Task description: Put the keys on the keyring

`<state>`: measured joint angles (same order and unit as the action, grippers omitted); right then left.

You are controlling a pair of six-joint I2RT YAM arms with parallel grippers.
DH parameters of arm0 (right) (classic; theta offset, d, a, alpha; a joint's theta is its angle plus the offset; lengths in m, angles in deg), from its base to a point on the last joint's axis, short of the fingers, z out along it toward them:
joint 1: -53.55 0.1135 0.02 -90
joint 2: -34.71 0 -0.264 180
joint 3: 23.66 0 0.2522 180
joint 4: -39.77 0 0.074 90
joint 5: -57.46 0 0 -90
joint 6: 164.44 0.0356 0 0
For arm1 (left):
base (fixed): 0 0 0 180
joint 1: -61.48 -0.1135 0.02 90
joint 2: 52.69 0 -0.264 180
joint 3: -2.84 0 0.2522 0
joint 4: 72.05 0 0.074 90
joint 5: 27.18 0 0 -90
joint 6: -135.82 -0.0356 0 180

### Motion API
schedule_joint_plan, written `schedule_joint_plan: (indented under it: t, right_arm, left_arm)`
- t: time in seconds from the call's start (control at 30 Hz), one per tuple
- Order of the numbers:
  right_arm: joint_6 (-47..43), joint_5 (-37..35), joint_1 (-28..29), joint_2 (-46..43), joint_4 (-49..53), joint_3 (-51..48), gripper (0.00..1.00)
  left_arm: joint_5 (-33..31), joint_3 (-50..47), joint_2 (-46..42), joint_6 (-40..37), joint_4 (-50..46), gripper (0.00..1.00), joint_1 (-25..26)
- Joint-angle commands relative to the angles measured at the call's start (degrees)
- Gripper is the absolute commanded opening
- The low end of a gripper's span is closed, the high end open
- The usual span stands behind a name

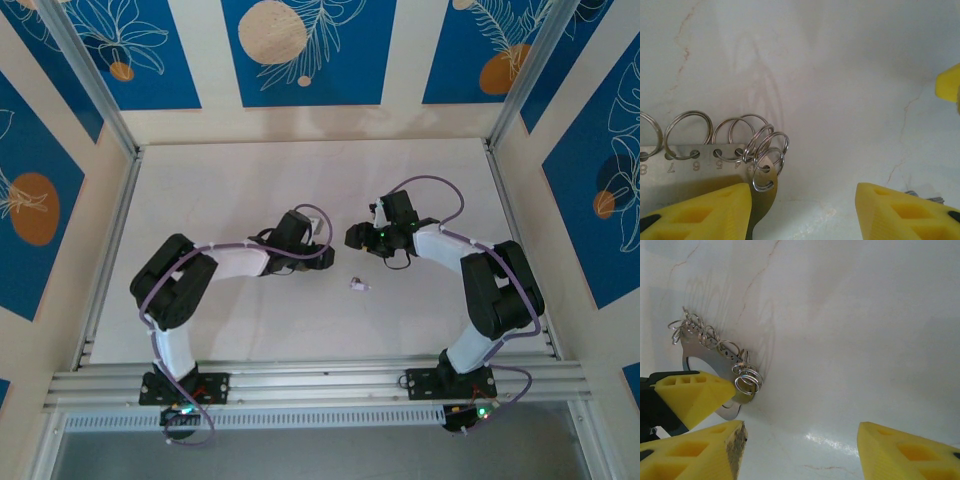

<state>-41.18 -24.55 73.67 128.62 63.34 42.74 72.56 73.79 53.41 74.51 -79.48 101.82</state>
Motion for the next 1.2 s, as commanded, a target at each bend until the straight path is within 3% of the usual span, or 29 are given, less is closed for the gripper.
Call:
schedule_joint_plan:
  t: [0.0,0.57,1.17]
  right_arm:
    - [0.7,1.8,-0.3,-1.0,-0.3,-0.1,0.62]
    - [0.8,1.7,-0.3,-1.0,-0.4,-0.6,0.62]
    - [0.5,1.8,-0.4,-1.1,-0.6,-0.8,0.62]
  left_arm:
    - [-1.3,2.0,1.5,-1.7,-1.1,0.57,0.9]
    - [-2.3,4.0,2.8,-3.3,-1.2,0.57,1.9]
    - [-5.6,4.0,3.5,-5.7,-3.5,0.50,3.5]
